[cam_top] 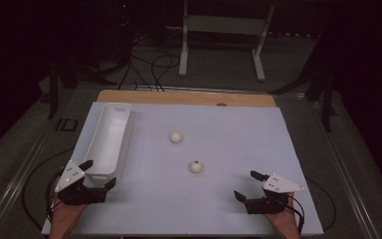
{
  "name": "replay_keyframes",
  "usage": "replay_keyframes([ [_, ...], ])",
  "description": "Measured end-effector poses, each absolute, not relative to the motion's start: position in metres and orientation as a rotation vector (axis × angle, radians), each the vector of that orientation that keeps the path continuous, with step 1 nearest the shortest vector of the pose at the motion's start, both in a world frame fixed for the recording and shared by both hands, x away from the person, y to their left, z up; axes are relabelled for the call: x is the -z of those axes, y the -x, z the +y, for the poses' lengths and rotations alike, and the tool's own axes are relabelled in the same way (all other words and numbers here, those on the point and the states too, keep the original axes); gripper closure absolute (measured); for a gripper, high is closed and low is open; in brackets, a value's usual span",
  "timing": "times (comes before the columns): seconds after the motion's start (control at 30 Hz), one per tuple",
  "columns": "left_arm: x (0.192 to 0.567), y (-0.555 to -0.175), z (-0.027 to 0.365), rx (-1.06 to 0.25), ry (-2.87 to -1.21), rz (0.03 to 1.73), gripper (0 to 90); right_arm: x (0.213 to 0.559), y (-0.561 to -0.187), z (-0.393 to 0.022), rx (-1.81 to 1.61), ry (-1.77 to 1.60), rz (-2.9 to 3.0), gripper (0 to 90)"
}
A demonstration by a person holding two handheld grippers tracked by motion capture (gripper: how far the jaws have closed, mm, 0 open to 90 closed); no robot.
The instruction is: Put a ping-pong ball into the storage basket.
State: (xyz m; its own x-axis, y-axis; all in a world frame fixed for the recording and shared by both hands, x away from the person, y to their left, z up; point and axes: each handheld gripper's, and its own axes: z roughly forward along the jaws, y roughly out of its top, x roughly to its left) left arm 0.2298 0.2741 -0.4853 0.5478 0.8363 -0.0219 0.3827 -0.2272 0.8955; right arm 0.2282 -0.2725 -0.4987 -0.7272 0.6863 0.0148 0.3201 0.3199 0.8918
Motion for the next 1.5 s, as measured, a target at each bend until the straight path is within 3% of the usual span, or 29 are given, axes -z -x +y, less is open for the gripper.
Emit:
replay_keyframes([
  [1.5,0.462,-0.234,0.261,-0.597,-1.900,1.017,0.1,0.500,-0.230,-0.274,-1.381,-0.918,2.211,8.2],
])
